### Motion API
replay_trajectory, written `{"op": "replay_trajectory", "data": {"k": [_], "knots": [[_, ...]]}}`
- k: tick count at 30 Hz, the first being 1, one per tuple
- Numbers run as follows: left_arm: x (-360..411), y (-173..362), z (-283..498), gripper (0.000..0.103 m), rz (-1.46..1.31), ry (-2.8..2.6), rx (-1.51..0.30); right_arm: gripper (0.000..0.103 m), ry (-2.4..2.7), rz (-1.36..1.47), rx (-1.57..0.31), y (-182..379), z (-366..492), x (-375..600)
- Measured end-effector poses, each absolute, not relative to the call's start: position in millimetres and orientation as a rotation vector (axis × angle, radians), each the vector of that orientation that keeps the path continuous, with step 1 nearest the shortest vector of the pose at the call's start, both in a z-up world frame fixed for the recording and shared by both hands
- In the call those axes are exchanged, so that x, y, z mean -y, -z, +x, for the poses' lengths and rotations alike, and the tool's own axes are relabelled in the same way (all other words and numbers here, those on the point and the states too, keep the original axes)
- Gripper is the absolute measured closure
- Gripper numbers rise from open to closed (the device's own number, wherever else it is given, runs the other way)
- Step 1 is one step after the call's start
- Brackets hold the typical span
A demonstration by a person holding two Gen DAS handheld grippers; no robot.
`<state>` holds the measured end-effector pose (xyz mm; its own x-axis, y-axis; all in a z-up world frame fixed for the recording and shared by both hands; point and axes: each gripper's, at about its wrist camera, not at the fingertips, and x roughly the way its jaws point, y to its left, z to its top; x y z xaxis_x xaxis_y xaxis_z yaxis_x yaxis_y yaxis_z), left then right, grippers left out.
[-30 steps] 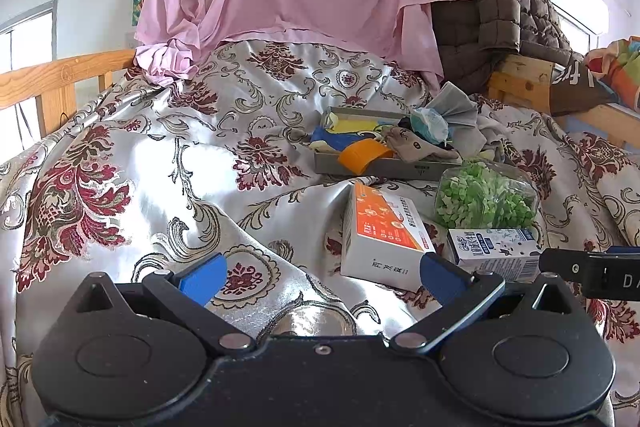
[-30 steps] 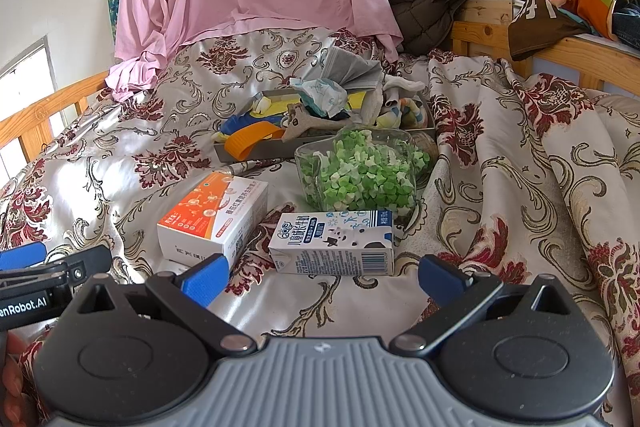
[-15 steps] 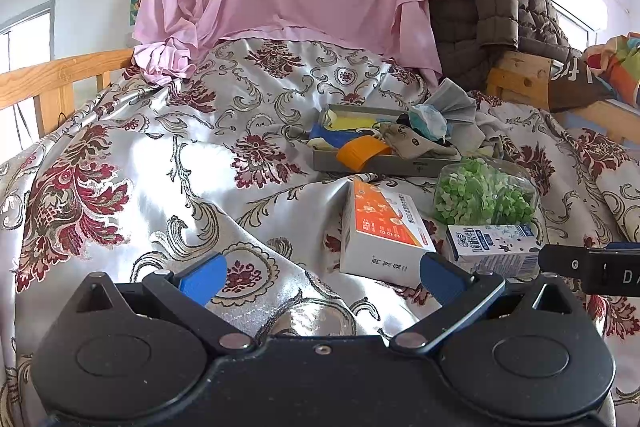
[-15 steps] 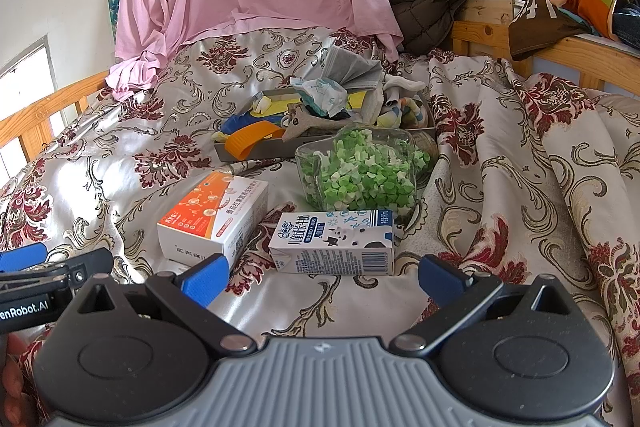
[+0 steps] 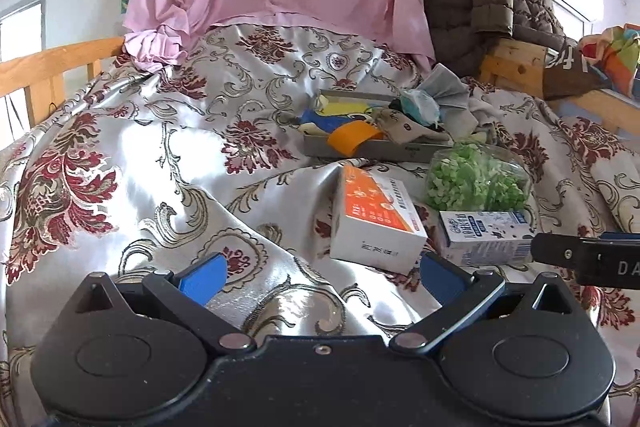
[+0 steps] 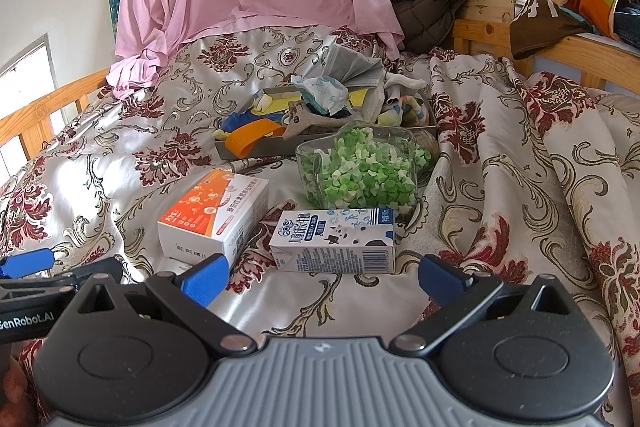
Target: Organize soft objects
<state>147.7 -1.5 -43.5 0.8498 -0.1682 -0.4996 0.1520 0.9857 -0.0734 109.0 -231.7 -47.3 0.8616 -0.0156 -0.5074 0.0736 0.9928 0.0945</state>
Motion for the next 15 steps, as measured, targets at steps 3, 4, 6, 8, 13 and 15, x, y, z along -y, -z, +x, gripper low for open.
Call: {"op": "replay_trajectory", "data": {"k": [3,4,6,8,13,15], "knots": [[3.2,42.2,147.0,0.001,-0.032,0.177,-0.527,0.0,0.047,0.112,-0.531,46.3,109.4,231.8],[3.3,41.9,146.7,0.001,-0.031,0.175,-0.524,0.0,0.047,0.112,-0.531,46.4,109.3,231.9],[3.4,41.7,146.6,0.001,-0.024,0.172,-0.52,0.0,0.047,0.112,-0.531,46.0,109.5,231.9],[3.2,41.9,147.1,0.001,-0.02,0.166,-0.522,0.0,0.047,0.112,-0.531,46.4,109.2,231.9],[3.0,41.9,147.3,0.001,-0.018,0.164,-0.523,0.0,0.047,0.112,-0.531,46.5,109.2,231.8],[3.0,42.1,147.3,0.001,-0.019,0.164,-0.522,0.0,0.047,0.112,-0.532,46.4,109.5,231.7]]}}
